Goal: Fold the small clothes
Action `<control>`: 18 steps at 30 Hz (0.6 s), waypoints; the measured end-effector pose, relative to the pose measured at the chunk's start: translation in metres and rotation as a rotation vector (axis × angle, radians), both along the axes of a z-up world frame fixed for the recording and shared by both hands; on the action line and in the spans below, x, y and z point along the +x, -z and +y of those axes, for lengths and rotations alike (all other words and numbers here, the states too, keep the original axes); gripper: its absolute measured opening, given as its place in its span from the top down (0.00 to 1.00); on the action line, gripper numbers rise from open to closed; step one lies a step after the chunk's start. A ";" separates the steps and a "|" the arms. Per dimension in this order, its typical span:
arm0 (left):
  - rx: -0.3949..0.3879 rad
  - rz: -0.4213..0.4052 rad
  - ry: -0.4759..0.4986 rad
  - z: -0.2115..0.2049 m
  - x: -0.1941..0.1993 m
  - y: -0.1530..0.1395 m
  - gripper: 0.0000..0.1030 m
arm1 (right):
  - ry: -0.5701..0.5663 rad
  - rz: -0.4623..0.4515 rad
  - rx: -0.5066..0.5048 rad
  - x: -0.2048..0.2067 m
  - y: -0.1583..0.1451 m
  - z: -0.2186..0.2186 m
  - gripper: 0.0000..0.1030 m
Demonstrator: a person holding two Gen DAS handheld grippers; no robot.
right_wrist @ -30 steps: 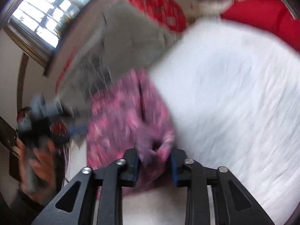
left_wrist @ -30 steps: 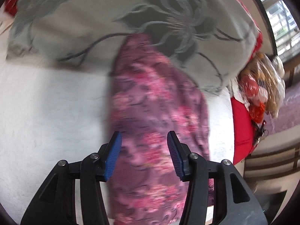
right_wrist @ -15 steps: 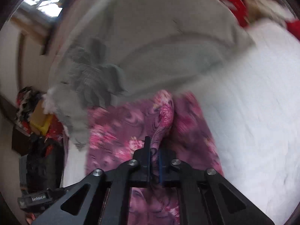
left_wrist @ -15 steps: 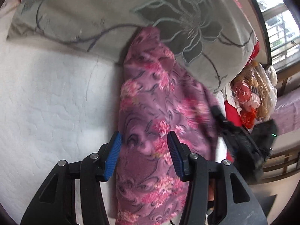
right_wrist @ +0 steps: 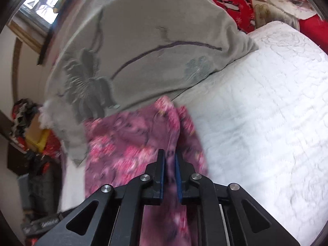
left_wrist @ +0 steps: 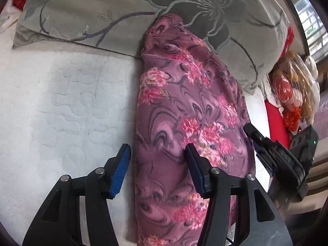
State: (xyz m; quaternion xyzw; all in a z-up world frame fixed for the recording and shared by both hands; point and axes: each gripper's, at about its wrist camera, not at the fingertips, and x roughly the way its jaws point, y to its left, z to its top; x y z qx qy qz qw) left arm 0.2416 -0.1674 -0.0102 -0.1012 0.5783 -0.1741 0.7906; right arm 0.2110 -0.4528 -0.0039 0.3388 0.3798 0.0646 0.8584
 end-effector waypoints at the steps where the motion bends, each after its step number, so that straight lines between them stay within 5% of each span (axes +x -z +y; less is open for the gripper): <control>1: 0.009 -0.005 0.002 -0.007 -0.003 0.000 0.48 | -0.012 0.000 0.008 -0.006 0.001 -0.001 0.71; 3: 0.024 -0.006 0.004 -0.013 -0.008 -0.001 0.48 | -0.046 0.032 0.017 -0.020 0.008 0.002 0.64; 5: 0.026 -0.009 0.009 -0.014 -0.015 -0.005 0.48 | -0.069 0.026 -0.007 -0.031 0.009 0.006 0.74; 6: 0.035 -0.022 0.014 -0.014 -0.019 -0.009 0.48 | -0.080 -0.006 -0.029 -0.036 0.003 0.009 0.92; 7: 0.045 -0.039 0.018 -0.015 -0.022 -0.011 0.48 | -0.086 -0.042 -0.049 -0.042 -0.004 0.010 0.93; 9: 0.077 -0.064 0.025 -0.017 -0.027 -0.013 0.47 | -0.067 -0.082 -0.089 -0.048 -0.015 0.011 0.94; 13: 0.114 -0.042 0.030 -0.016 -0.030 -0.010 0.47 | -0.086 0.056 -0.174 -0.025 0.005 0.020 0.93; 18: 0.066 -0.030 0.065 -0.004 -0.057 -0.013 0.47 | -0.082 -0.001 -0.122 -0.058 -0.021 0.011 0.84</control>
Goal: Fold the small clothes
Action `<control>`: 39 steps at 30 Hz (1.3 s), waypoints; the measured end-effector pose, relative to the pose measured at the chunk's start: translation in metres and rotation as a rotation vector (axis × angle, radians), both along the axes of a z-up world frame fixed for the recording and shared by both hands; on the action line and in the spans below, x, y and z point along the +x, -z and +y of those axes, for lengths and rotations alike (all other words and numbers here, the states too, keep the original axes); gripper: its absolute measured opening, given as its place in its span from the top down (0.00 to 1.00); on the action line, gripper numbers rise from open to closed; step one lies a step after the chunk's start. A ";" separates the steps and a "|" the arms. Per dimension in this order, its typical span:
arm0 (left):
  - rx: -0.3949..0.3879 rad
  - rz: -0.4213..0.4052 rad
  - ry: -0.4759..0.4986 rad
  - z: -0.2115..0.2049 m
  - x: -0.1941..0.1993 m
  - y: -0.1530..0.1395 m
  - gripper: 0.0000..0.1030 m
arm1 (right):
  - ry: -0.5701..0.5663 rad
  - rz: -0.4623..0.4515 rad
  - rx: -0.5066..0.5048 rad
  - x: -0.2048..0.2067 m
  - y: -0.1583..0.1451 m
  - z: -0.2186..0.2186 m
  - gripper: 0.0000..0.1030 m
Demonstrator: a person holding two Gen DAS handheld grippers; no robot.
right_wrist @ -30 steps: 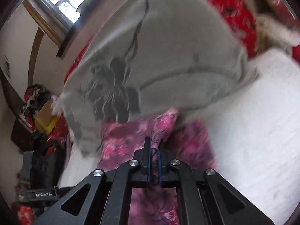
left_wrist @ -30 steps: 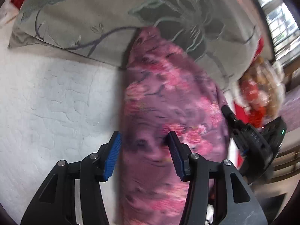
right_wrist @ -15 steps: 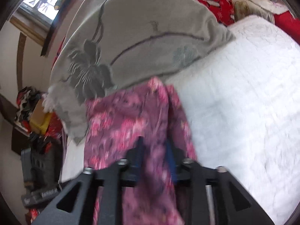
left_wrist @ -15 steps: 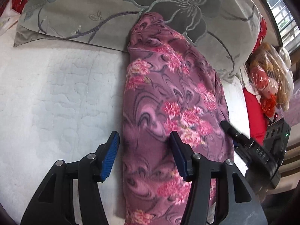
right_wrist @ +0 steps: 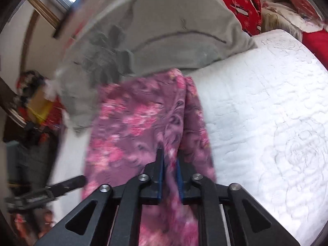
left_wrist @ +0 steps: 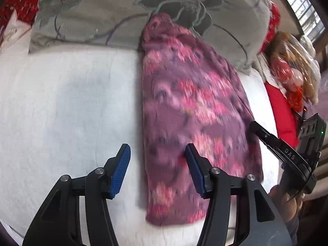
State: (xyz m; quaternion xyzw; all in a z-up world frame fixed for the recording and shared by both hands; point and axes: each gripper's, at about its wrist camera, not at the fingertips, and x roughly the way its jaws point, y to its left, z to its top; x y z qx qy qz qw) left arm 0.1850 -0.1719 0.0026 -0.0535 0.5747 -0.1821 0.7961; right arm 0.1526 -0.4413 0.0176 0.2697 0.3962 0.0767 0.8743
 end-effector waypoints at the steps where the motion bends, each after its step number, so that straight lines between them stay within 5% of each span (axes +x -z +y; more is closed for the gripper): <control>1: -0.019 0.015 0.000 0.002 -0.006 0.005 0.45 | -0.008 0.003 -0.002 -0.008 0.000 -0.001 0.78; 4: -0.024 0.080 -0.010 0.002 -0.020 0.028 0.43 | -0.023 0.066 -0.005 -0.034 0.020 -0.004 0.67; 6: -0.015 0.139 -0.031 0.000 -0.025 0.042 0.43 | -0.045 0.110 -0.015 -0.047 0.033 -0.005 0.76; 8: -0.016 0.120 -0.031 -0.002 -0.031 0.038 0.43 | -0.052 0.049 -0.034 -0.063 0.023 -0.004 0.92; 11: 0.014 0.099 -0.015 -0.005 -0.038 0.036 0.43 | -0.027 -0.055 -0.049 -0.083 0.004 -0.007 0.92; 15: -0.023 0.119 -0.022 -0.003 -0.037 0.033 0.43 | -0.031 0.122 -0.070 -0.074 0.042 -0.008 0.92; 19: -0.083 0.028 -0.041 0.010 -0.020 0.004 0.43 | 0.034 0.034 -0.047 -0.073 0.012 -0.020 0.85; 20: -0.093 0.009 -0.054 0.010 -0.007 -0.003 0.43 | 0.052 -0.005 -0.043 -0.068 0.002 -0.023 0.83; 23: -0.095 -0.005 -0.072 0.003 0.029 -0.012 0.43 | 0.064 -0.041 -0.035 -0.026 -0.016 -0.024 0.57; 29: -0.047 0.020 -0.116 -0.008 0.080 0.002 0.43 | 0.107 0.032 -0.091 0.070 -0.001 -0.001 0.55; 30: -0.050 0.034 -0.126 -0.009 0.087 0.008 0.43 | 0.109 0.056 -0.096 0.083 0.005 0.001 0.59; 32: -0.062 0.041 -0.129 -0.012 0.095 0.016 0.43 | 0.101 0.047 -0.089 0.093 0.007 0.000 0.96; 35: -0.060 0.033 -0.124 -0.015 0.099 0.029 0.35 | 0.157 -0.052 -0.093 0.084 -0.001 -0.005 0.96; 37: -0.056 0.027 -0.125 -0.016 0.099 0.032 0.32 | 0.137 0.067 -0.112 0.096 0.022 -0.005 0.96; 39: -0.037 0.017 -0.116 -0.014 0.095 0.022 0.32 | 0.136 0.053 -0.141 0.093 0.019 -0.002 0.95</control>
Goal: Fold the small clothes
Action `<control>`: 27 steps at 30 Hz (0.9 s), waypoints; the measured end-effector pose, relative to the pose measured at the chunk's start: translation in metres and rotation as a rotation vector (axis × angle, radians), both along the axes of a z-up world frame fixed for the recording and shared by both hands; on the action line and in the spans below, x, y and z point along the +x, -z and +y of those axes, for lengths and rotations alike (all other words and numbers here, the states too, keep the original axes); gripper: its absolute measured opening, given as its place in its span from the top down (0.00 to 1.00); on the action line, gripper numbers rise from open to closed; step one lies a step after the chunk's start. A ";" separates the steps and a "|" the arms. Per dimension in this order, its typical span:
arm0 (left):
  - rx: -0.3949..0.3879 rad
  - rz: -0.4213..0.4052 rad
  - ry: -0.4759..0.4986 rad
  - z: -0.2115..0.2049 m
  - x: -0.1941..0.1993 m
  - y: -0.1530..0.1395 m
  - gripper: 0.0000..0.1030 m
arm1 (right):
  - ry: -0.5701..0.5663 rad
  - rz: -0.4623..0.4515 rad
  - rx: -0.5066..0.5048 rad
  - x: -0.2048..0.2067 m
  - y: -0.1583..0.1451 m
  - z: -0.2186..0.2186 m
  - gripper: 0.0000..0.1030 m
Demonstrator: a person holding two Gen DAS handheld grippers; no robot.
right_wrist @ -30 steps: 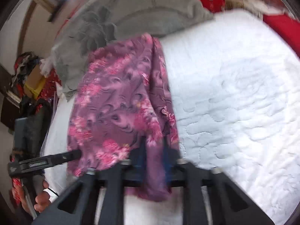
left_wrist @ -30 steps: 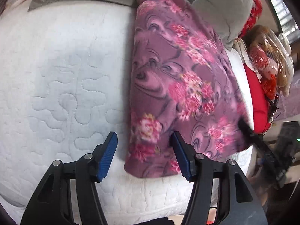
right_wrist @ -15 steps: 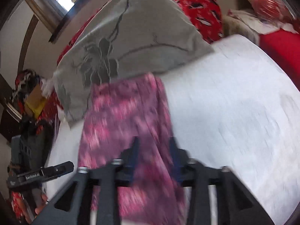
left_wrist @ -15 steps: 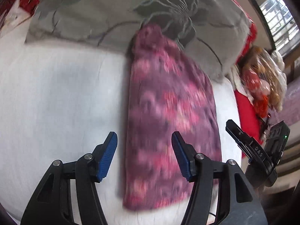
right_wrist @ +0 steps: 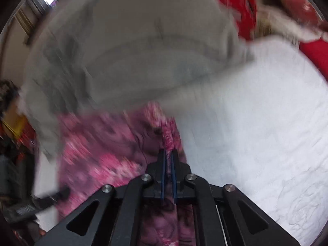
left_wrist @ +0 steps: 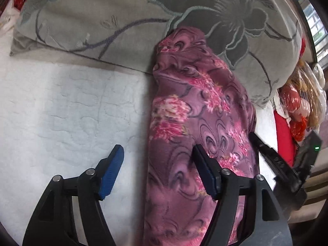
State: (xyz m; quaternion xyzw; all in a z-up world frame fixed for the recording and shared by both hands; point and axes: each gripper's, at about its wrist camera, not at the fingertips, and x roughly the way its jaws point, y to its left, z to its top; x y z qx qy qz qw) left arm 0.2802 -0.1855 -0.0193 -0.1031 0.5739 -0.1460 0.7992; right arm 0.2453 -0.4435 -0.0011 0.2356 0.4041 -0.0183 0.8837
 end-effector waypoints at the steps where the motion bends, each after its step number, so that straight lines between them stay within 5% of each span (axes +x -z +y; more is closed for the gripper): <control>1: 0.005 -0.012 0.004 0.003 -0.005 -0.007 0.33 | -0.009 -0.020 -0.011 -0.005 -0.009 0.003 0.90; 6: -0.013 -0.080 -0.025 0.013 -0.042 -0.014 0.32 | -0.133 -0.157 0.010 -0.052 -0.032 0.023 0.85; 8: 0.010 -0.024 -0.015 0.008 -0.046 0.006 0.30 | -0.161 -0.118 -0.029 -0.059 -0.020 0.032 0.78; 10: 0.042 -0.047 -0.010 0.002 -0.051 0.006 0.29 | -0.194 -0.016 -0.108 -0.058 -0.001 0.043 0.80; 17: 0.106 -0.098 0.008 -0.008 -0.079 -0.013 0.30 | -0.201 -0.133 -0.072 -0.103 -0.034 0.040 0.73; 21: 0.101 -0.049 0.006 -0.003 -0.083 0.012 0.24 | -0.226 0.030 -0.147 -0.102 0.004 0.043 0.58; 24: 0.119 -0.057 0.015 -0.003 -0.083 0.009 0.24 | -0.182 0.023 -0.032 -0.104 0.006 0.029 0.55; 27: 0.135 -0.061 0.029 -0.006 -0.082 0.008 0.24 | -0.206 0.050 -0.047 -0.100 0.003 0.031 0.53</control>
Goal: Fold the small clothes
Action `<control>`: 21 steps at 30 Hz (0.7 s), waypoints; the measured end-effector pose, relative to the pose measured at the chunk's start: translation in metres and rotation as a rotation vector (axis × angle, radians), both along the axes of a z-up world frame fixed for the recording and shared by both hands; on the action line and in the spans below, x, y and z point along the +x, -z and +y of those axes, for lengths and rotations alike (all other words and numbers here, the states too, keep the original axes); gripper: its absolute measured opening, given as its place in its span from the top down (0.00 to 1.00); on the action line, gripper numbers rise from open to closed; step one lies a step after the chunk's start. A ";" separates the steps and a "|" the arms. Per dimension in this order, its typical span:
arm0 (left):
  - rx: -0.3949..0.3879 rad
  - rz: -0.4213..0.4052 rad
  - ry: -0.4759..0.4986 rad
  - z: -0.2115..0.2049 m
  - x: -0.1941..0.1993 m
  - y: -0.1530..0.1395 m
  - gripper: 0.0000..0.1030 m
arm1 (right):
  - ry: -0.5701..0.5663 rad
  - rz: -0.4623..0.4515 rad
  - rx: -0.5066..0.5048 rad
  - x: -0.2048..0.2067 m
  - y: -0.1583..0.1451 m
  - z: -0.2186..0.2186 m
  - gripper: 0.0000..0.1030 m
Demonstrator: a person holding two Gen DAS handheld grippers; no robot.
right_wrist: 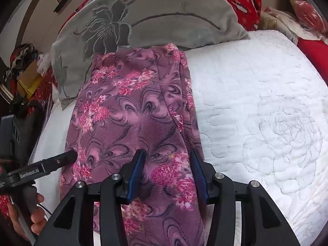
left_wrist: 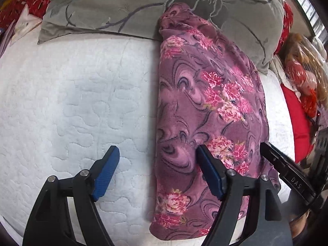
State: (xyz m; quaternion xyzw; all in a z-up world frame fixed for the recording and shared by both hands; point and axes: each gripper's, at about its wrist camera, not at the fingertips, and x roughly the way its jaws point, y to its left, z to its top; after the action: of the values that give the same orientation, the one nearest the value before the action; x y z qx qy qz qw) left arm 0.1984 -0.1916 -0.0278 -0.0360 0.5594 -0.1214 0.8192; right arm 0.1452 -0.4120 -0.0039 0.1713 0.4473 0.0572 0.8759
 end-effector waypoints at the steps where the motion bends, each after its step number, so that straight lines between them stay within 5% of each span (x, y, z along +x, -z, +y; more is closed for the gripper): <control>1: -0.004 0.004 -0.002 -0.001 -0.001 -0.001 0.24 | -0.013 0.009 -0.022 0.002 -0.002 0.003 0.53; 7: -0.011 0.013 0.005 0.000 0.001 0.000 0.24 | -0.079 0.060 -0.094 0.006 -0.022 0.007 0.53; 13: -0.034 0.032 0.011 0.006 0.004 0.000 0.24 | -0.210 0.149 0.076 0.015 -0.048 0.001 0.45; 16: -0.093 0.055 0.005 0.013 0.011 -0.003 0.24 | -0.134 0.133 -0.022 0.030 -0.050 -0.007 0.42; 21: -0.137 0.037 -0.012 0.016 0.043 -0.017 0.24 | 0.050 0.094 0.072 0.070 -0.030 -0.036 0.42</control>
State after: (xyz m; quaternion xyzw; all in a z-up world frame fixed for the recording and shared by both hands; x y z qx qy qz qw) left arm 0.2409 -0.1755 -0.0113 -0.0977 0.5647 -0.1536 0.8050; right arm 0.2154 -0.4476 0.0258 0.2164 0.4814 0.0432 0.8483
